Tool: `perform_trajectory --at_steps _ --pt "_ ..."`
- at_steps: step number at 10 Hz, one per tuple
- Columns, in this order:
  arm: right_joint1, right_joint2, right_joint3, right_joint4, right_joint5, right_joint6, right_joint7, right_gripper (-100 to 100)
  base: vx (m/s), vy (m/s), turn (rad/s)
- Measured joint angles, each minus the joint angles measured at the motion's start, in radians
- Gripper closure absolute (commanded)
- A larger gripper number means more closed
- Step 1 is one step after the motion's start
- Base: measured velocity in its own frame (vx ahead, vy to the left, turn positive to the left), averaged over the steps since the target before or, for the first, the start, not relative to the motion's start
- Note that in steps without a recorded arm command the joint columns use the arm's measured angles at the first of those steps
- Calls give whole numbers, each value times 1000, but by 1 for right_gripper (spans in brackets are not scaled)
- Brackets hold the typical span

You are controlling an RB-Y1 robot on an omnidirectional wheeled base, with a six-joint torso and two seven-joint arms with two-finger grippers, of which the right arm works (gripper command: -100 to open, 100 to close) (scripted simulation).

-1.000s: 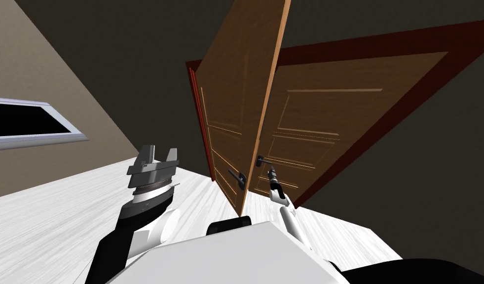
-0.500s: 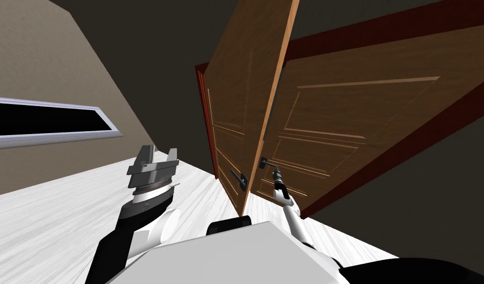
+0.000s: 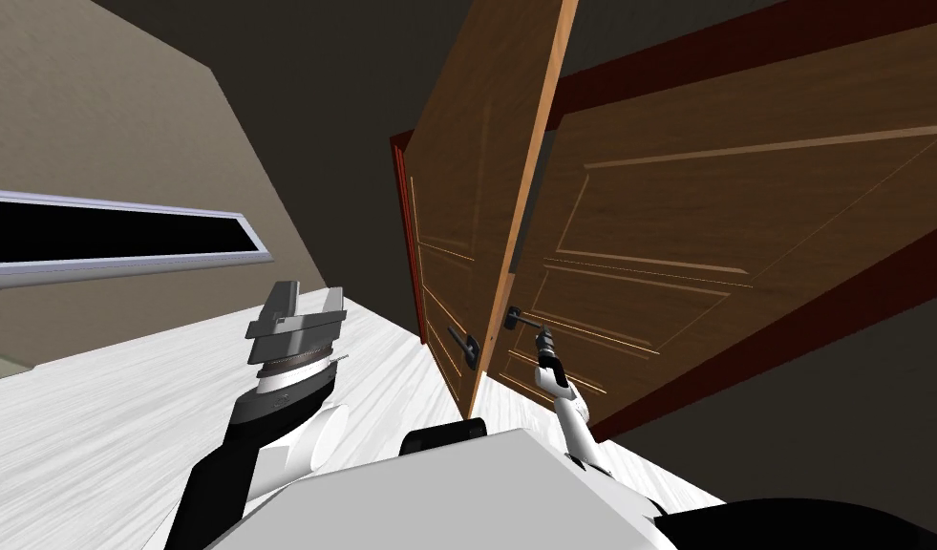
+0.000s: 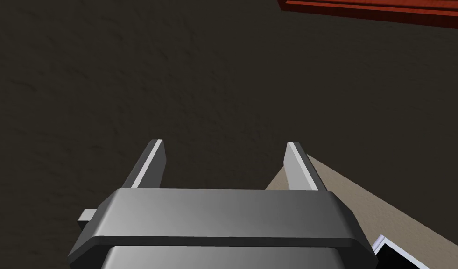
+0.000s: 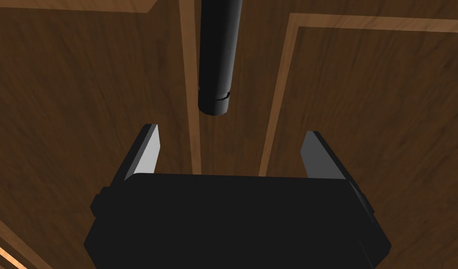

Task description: Pull the door open

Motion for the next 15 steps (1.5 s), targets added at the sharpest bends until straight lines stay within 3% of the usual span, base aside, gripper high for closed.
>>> perform_trajectory --at_steps 4,12,15 --pt "-20 -7 -35 38 -5 -10 8 -100 -8 -22 55" --pt "-22 -8 -37 41 -5 -12 8 -100 2 3 -12" --pt "-34 -6 -55 58 -32 -17 59 -100 1 0 -5"
